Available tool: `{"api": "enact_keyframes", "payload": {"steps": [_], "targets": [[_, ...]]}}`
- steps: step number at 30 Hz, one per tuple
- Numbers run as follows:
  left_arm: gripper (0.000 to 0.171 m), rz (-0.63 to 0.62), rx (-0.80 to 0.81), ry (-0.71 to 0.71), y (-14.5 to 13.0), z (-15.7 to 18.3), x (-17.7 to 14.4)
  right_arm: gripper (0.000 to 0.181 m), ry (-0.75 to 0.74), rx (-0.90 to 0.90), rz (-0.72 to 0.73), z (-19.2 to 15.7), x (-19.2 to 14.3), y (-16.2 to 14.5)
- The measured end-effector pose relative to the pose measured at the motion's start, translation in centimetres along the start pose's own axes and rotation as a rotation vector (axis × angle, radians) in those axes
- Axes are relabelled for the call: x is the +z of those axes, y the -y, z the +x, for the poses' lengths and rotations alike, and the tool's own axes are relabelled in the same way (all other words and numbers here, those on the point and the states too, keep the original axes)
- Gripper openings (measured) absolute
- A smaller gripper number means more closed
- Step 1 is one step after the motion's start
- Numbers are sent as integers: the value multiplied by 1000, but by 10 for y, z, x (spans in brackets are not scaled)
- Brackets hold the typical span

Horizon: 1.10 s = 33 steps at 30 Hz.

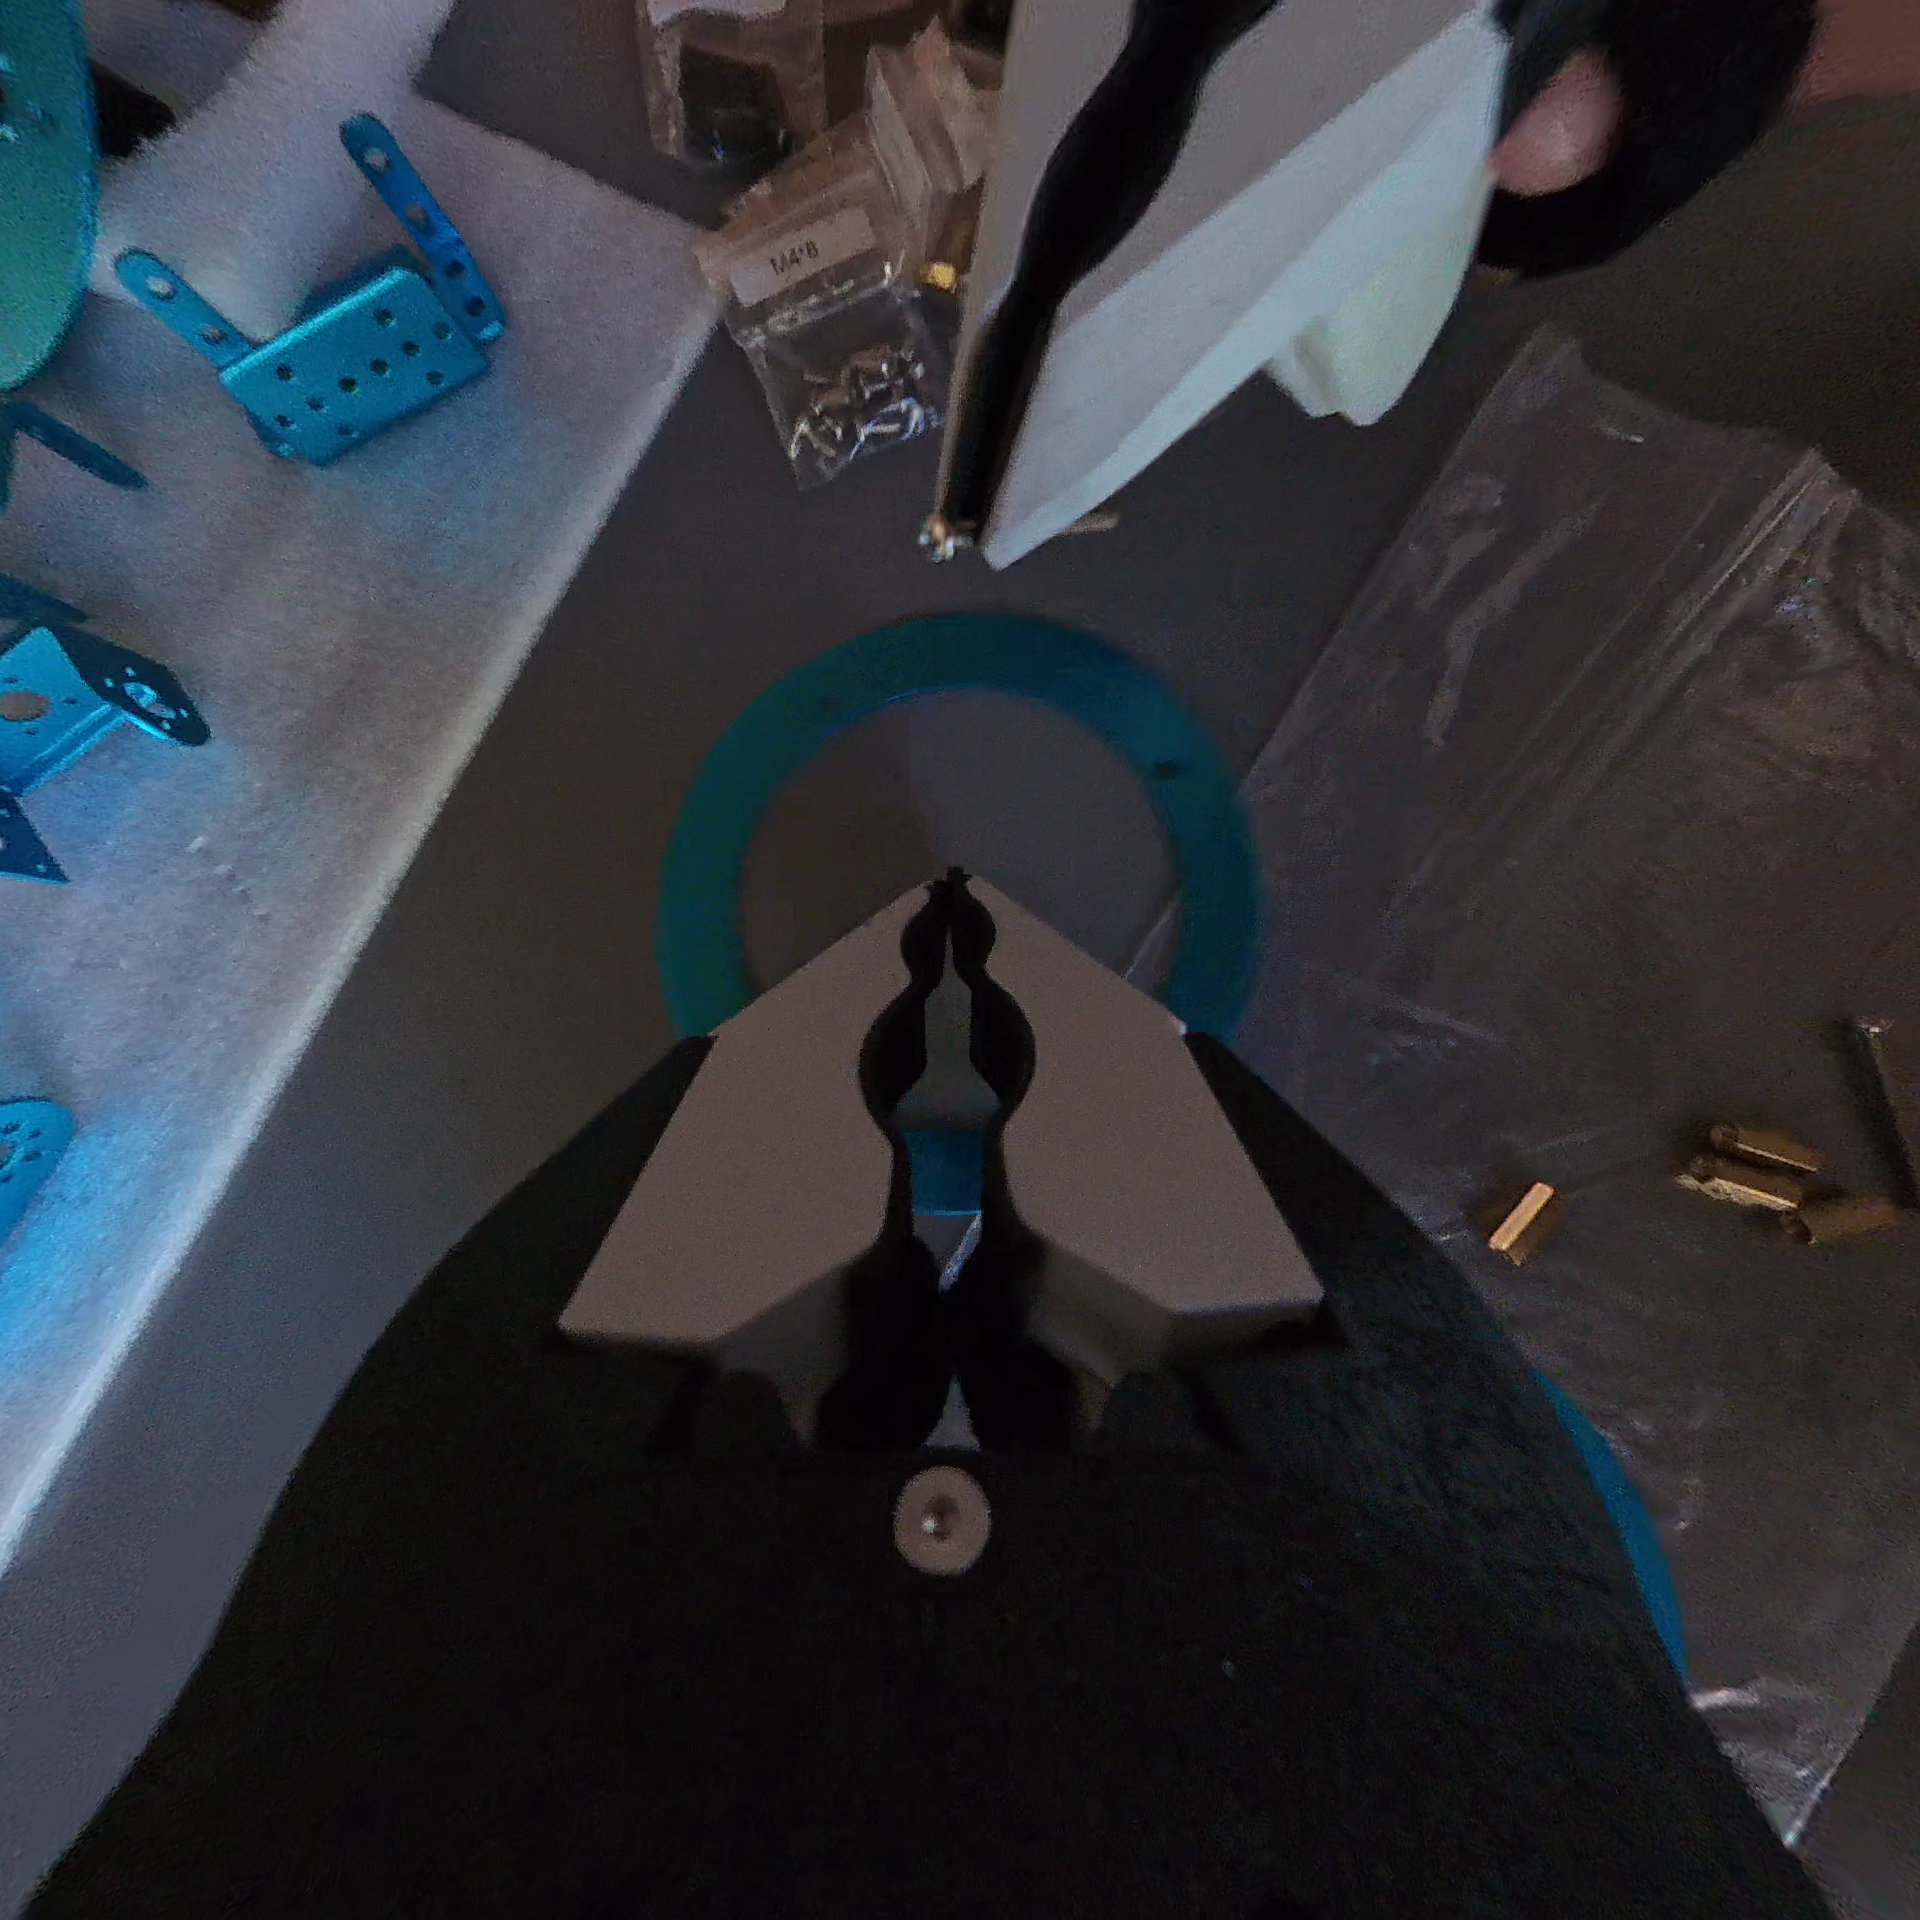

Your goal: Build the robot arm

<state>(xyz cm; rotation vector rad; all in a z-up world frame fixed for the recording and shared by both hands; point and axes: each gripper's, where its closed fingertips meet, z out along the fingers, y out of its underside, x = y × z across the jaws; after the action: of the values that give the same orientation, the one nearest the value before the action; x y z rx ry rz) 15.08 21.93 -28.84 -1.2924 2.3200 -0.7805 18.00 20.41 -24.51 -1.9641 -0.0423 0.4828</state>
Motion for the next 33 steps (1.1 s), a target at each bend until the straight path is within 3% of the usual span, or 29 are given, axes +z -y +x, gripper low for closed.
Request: {"api": "enact_keyframes", "payload": {"steps": [3,6,9,12,15,19,21,23,27,33], "targets": [[0,13,12,12,1,-1,-10,2,-11,54,-55,4,0,-9],[0,36,-30,5,-1,-8,-24,2,134,177,-292,-25,-6,-36],[1,46,-93,86,-13,-36,-40,2,188,98,-459,-51,-7,-63],[32,11,-187,217,-34,-78,-47,3,251,21,-582,-70,-2,-87],[37,3,-302,116,-46,-75,-38,36,247,18,-522,-66,6,-69],[22,-17,-310,130,-60,-74,-32,66,74,72,-340,-9,27,-12],[21,-3,-314,131,-60,-73,-32,73,12,114,-404,16,37,-11],[19,24,-323,128,-60,-74,-32,77,-52,102,-461,32,46,-16],[16,76,-363,118,-60,-75,-33,76,-28,128,-491,17,59,-18],[15,108,-363,128,-60,-76,-33,70,-14,431,-415,16,64,-7]]}}
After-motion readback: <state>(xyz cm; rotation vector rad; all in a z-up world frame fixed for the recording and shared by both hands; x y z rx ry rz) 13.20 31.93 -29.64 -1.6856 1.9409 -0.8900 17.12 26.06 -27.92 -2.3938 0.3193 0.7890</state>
